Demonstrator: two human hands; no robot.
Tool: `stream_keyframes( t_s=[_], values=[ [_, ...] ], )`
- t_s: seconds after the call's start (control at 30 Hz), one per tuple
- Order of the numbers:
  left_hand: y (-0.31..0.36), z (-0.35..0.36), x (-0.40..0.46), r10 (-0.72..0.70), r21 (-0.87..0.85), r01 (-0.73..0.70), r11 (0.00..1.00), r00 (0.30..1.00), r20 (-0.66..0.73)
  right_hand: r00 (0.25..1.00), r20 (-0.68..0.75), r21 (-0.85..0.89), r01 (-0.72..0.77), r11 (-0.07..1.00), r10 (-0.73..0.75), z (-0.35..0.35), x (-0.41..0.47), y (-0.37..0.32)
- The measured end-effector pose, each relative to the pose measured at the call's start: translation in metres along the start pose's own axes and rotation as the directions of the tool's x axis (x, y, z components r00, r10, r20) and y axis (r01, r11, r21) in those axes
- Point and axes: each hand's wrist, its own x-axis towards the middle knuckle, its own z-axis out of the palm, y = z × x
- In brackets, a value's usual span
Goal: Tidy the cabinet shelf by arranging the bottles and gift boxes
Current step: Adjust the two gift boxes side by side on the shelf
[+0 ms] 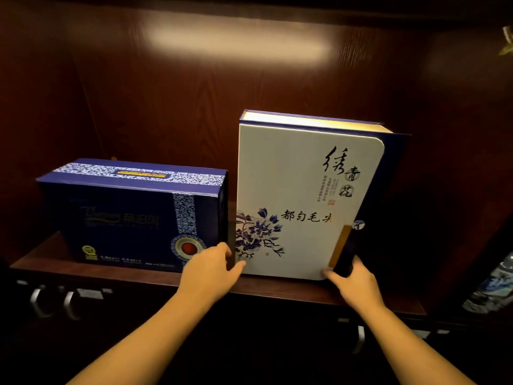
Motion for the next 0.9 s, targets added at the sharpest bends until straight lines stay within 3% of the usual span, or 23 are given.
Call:
stream_keyframes(
  t_s=[0.13,0.23,0.3,0.4,0.57,0.9],
  values=[
    [-0.022,-0.087,0.017,0.327,0.085,-0.315,0.945,0.912,-0.247,1.0,-0.015,0.007,-0.019,1.0,0.019,0.003,0.003,0.0],
    [-0.038,-0.148,0.051,0.462,0.16,-0.434,0.887,0.844,-0.272,0.999,-0.035,0.022,-0.038,0.999,0.039,0.006,0.005,0.002],
    [-0.045,-0.173,0.077,0.432,0.244,-0.394,0.886,0.893,-0.126,0.998,-0.056,0.05,-0.034,0.998,0.037,0.006,0.007,0.003],
    [-0.046,-0.182,0.11,0.272,0.379,-0.308,0.873,0.951,0.147,0.998,-0.05,0.089,-0.022,0.996,0.027,0.006,0.011,0.007],
    [-0.038,-0.168,0.143,0.168,0.308,-0.32,0.896,0.886,0.432,0.999,-0.026,0.11,-0.029,0.993,0.032,0.006,0.015,0.012],
    [-0.03,-0.156,0.162,0.216,0.213,-0.336,0.918,0.871,0.441,1.0,-0.02,0.134,-0.006,0.991,0.009,0.006,0.016,0.014]
  ],
)
